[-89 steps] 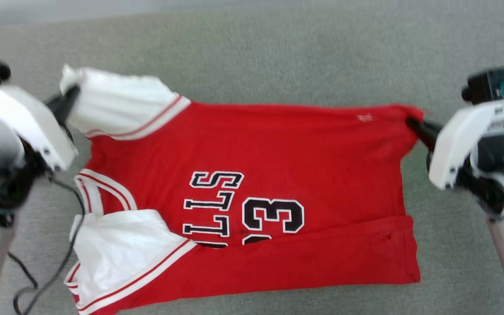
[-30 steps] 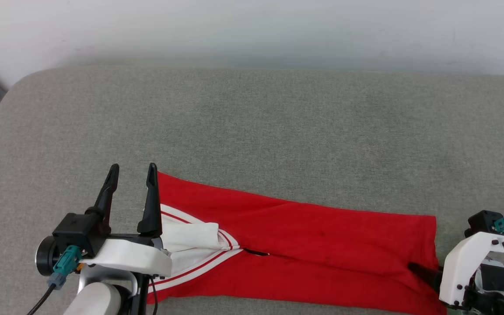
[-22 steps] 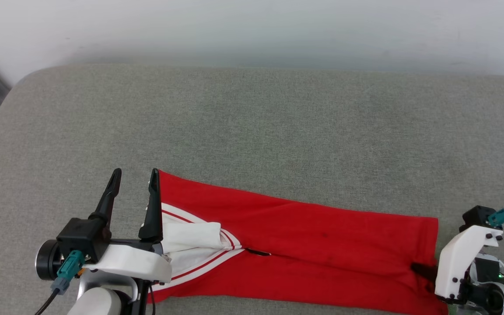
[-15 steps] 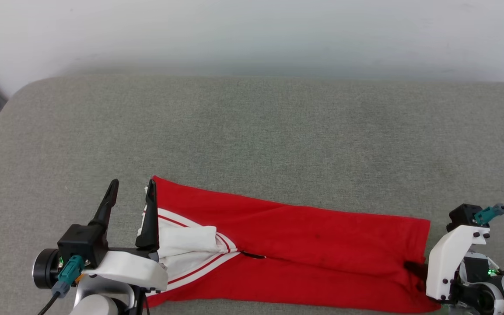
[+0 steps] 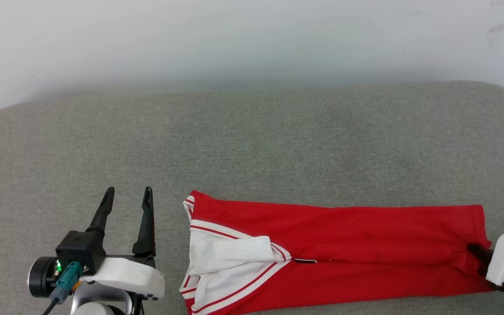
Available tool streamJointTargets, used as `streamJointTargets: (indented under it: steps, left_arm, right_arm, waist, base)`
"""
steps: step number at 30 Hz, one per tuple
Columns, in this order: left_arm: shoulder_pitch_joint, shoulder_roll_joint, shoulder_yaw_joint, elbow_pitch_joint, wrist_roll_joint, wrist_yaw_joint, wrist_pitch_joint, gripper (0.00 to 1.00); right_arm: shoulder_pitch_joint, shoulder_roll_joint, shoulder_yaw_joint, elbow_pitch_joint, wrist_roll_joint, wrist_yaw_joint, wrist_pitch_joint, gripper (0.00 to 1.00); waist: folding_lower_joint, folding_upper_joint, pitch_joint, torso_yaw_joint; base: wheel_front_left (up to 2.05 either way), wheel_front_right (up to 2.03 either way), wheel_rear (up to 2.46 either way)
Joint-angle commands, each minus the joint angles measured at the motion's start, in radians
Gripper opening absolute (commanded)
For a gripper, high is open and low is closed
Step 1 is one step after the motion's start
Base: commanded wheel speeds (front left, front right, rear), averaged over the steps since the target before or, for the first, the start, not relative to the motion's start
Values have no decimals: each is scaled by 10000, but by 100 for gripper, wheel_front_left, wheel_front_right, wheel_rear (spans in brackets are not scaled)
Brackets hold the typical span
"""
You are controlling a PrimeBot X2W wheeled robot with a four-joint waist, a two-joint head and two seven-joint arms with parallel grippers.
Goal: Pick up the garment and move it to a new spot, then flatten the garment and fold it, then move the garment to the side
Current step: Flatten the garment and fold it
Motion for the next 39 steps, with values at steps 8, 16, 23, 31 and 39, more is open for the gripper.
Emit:
streamJointTargets:
  steps: [8, 16, 23, 31, 39]
  left_arm:
    - [-143, -27, 16, -147, -64, 18, 12, 100]
    - [-461, -73, -92, -103, -1, -80, 6, 100]
    - [-745, -158, -209, 75, -17, -190, -10, 100]
    - [-944, -276, -325, 228, -48, -275, -25, 100]
    - [-1173, -392, -446, 380, -41, -347, -49, 100]
  right_arm:
    - [-224, 1863, -1983, -829, 2375, -2, 1498, 0]
    - [-577, 2433, -1708, -627, 5513, -2, 3245, 0]
    - [-1093, 2418, 1038, 223, 7817, -2, 2494, 0]
    - [-1987, 2414, 4798, 791, 9307, -2, 514, 0]
    - [-3024, 2410, 7138, 1723, 9255, 0, -1640, 100]
  waist:
    - [0, 0, 362, -98]
    - [0, 0, 716, 215]
    - [0, 0, 924, 550]
    - [0, 0, 1065, 860]
    - [0, 0, 1259, 1146]
  base:
    - [0, 0, 0]
    - [0, 0, 0]
    - [0, 0, 0]
    - [0, 0, 0]
    - [0, 0, 0]
